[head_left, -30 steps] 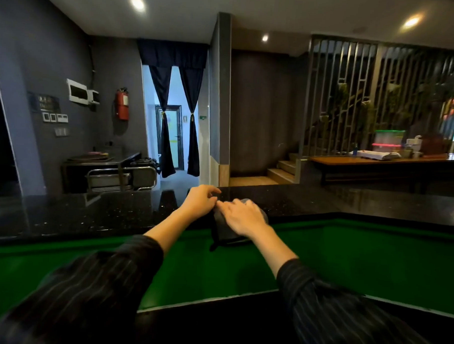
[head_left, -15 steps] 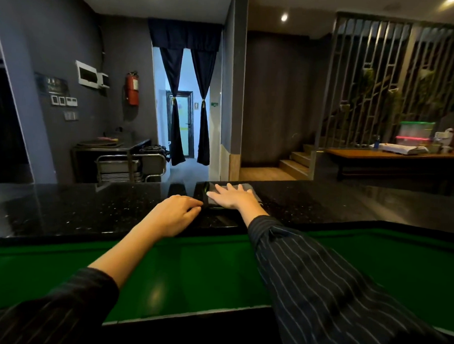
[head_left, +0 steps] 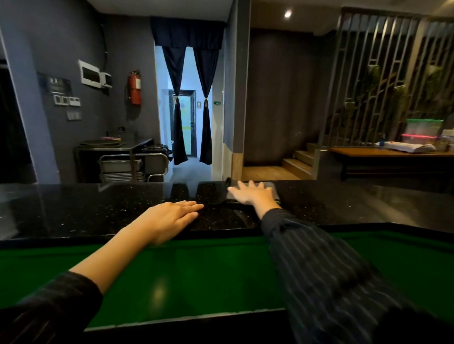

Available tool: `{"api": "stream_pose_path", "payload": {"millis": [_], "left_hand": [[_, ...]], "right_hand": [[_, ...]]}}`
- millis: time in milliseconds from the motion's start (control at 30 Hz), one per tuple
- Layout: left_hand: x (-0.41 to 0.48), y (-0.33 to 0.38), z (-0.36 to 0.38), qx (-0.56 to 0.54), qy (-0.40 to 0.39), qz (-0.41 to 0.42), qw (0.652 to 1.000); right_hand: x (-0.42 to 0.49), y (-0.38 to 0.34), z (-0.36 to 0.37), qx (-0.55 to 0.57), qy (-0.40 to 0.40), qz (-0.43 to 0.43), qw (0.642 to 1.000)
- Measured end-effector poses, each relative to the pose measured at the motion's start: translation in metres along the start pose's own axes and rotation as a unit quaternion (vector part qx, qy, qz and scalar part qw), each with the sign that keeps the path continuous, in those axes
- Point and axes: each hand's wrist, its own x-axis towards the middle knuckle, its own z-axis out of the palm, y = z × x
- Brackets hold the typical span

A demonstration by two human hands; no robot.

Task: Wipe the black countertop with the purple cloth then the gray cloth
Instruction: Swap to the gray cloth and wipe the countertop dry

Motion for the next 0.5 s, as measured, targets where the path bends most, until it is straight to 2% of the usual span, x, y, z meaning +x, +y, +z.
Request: {"api": "stream_pose_path", "payload": {"millis": [67, 167, 267, 333, 433, 500], "left_hand": [[0.0, 0.001, -0.002, -0.001, 0.006, -0.001, 1.0], [-0.001, 0.002, -0.003, -0.016, 0.004, -0.026, 1.0], [-0.004, 0.003, -0.004, -0.038, -0.005, -0.042, 0.998], [-0.005, 0.001, -0.002, -0.035, -0.005, -0.039, 0.999], [-0.005, 0.001, -0.001, -0.031, 0.004, -0.028, 0.999], [-0.005, 0.001, -0.001, -0.028, 0.002, -0.028, 0.999]], "right_hand": [[-0.006, -0.02, 0.002, 0.004, -0.001, -0.016, 1.0], [-0.027, -0.039, 0.006, 0.002, -0.029, -0.091, 0.995], [-0.057, -0.028, 0.007, -0.015, -0.046, -0.173, 0.984], [-0.078, -0.006, 0.005, -0.032, -0.022, -0.221, 0.974], [-0.102, 0.025, 0.014, -0.036, 0.059, -0.199, 0.977], [-0.096, 0.031, 0.016, -0.068, 0.046, -0.197, 0.977]]}}
